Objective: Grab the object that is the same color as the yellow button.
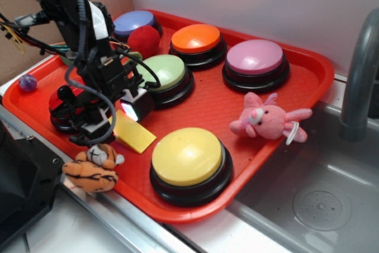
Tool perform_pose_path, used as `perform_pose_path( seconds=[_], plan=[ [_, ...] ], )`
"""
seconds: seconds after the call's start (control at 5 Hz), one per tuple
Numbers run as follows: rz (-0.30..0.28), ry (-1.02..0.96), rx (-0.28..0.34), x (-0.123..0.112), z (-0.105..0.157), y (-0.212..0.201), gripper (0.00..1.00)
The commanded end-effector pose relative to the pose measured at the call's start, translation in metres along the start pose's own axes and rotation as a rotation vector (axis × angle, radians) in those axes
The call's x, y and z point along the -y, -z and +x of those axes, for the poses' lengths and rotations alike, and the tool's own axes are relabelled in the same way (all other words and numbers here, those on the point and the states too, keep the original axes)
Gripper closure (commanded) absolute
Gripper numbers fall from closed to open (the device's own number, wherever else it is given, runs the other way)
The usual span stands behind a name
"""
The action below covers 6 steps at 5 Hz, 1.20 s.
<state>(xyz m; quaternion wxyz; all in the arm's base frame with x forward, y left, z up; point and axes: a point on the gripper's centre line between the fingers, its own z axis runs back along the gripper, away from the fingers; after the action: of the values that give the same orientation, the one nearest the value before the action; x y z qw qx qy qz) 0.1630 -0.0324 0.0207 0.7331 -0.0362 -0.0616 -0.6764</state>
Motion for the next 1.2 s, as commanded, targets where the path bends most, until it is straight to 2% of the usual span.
perform_pose_path(
  seconds=[0.0,0.2,0.4,0.6,0.8,1.0],
  plan=[
    [0.108,-0.259,-0.116,-0.011,0.014,-0.064,1.00],
    [0.162,-0.501,-0.198,-0.015,0.013,-0.090,1.00],
    [0.178,-0.751,-0.207,-0.020,0.017,-0.111,1.00],
    [0.146,-0.935,-0.209,-0.029,0.026,-0.131,1.00],
    [0.150,-1.180,-0.278,-0.031,0.026,-0.146,1.00],
    [0.181,-1.263,-0.246,-0.031,0.025,-0.157,1.00]
  ],
)
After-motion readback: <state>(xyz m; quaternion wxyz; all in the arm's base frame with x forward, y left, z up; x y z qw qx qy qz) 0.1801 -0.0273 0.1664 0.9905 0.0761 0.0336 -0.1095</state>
